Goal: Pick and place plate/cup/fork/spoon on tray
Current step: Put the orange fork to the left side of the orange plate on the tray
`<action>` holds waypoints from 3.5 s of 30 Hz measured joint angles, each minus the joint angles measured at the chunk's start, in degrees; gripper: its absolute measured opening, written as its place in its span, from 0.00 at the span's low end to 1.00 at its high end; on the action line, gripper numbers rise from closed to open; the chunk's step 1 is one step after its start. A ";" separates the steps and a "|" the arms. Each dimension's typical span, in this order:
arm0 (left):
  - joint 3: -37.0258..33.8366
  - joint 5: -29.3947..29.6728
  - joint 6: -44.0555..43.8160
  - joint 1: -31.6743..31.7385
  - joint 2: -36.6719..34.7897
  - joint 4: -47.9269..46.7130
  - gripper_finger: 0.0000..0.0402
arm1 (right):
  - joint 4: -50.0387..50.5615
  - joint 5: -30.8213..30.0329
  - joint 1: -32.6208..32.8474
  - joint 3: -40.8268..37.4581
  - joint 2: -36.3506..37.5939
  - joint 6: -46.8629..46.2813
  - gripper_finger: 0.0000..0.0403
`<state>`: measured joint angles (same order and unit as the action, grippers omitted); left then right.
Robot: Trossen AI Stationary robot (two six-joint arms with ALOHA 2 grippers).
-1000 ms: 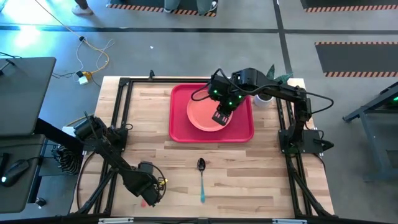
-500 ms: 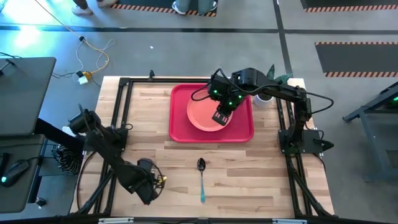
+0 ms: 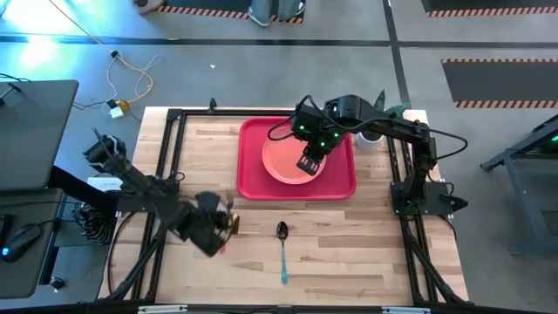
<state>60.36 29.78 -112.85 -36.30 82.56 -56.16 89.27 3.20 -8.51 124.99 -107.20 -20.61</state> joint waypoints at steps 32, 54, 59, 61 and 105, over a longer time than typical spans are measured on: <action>0.07 -10.04 53.65 48.03 -5.98 14.71 0.03 | 0.05 -1.73 -9.63 0.00 0.00 6.61 0.13; 0.09 -22.28 62.02 62.34 5.86 25.41 0.03 | 0.05 -1.73 -14.97 0.00 0.00 6.08 0.13; 0.09 -22.48 61.98 62.56 9.36 25.22 0.03 | 0.05 -3.76 -15.12 0.00 0.00 5.76 0.13; 0.09 -23.14 61.60 62.56 10.68 25.26 0.03 | 0.05 -4.55 -15.12 0.00 0.00 5.72 0.13; 0.09 -27.71 54.39 61.82 19.92 24.39 0.07 | 0.54 -4.52 -15.08 0.00 0.02 8.17 0.13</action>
<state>60.45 2.07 -58.46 25.52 102.48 -31.77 89.81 -1.32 -23.59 124.99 -107.18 -12.45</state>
